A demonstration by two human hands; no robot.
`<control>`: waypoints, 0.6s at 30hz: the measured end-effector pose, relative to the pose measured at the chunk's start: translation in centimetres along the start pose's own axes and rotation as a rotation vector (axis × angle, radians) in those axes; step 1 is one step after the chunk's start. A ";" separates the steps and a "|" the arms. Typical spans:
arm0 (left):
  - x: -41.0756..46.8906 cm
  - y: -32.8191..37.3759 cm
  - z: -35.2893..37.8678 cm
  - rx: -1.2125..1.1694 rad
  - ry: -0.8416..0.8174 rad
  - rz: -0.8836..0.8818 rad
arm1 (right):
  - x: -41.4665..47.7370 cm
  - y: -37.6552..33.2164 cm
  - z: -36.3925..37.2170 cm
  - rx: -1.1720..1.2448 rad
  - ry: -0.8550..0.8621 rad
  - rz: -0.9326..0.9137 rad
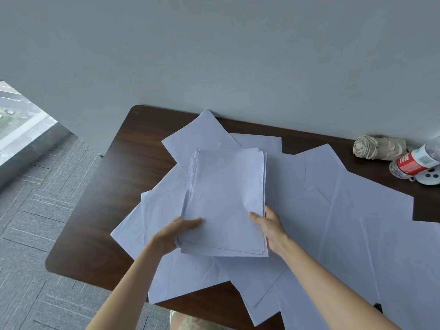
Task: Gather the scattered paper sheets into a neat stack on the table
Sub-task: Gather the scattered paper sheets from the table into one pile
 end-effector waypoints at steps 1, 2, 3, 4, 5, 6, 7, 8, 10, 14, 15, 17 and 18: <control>0.1 0.2 -0.1 0.021 -0.022 0.038 | 0.0 0.0 0.0 -0.022 -0.005 0.000; 0.2 0.4 -0.2 0.035 -0.025 0.076 | 0.1 0.0 0.0 -0.040 -0.018 0.001; 0.1 0.8 -0.4 0.049 -0.014 0.120 | 0.1 -0.1 0.2 -0.059 -0.038 0.002; 0.0 1.1 -0.7 0.059 0.011 0.160 | 0.2 -0.1 0.3 -0.097 -0.053 0.005; -0.1 1.2 -0.9 0.070 0.034 0.194 | 0.3 -0.3 0.3 -0.142 -0.062 0.001; -0.2 1.5 -1.2 0.074 0.059 0.222 | 0.5 -0.5 0.1 -0.188 -0.057 -0.009; -0.4 1.6 -1.6 0.072 0.082 0.245 | 0.7 -0.9 -0.5 -0.231 -0.035 -0.022; -0.5 1.7 -2.0 0.063 0.100 0.259 | 0.8 -1.3 -1.5 -0.270 0.015 -0.039; -0.9 1.8 -2.9 0.060 0.135 0.281 | 0.9 -2.9 -4.8 -0.469 0.195 -0.098; -1.7 2.2 -4.2 0.081 0.172 0.313 | 0.3 -6.3 -10.1 -0.985 0.366 -0.188; -1.9 2.3 -4.3 0.087 0.180 0.319 | 0.5 -6.4 -10.8 -1.003 0.337 -0.168; -2.0 2.3 -4.7 0.097 0.194 0.326 | 1.2 -6.4 -11.9 -0.900 0.330 -0.107; -2.0 2.4 -4.9 0.103 0.199 0.332 | 1.5 -6.6 -12.0 -0.856 0.341 -0.094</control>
Point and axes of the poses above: each hand's wrist, its own x-axis towards the middle knuckle, its own z-axis out of the palm, y = z × x, the point moved 10 cm from there along x, towards the middle knuckle, and after that the axes turned 7 degrees about -y, right-handed, at the moved point
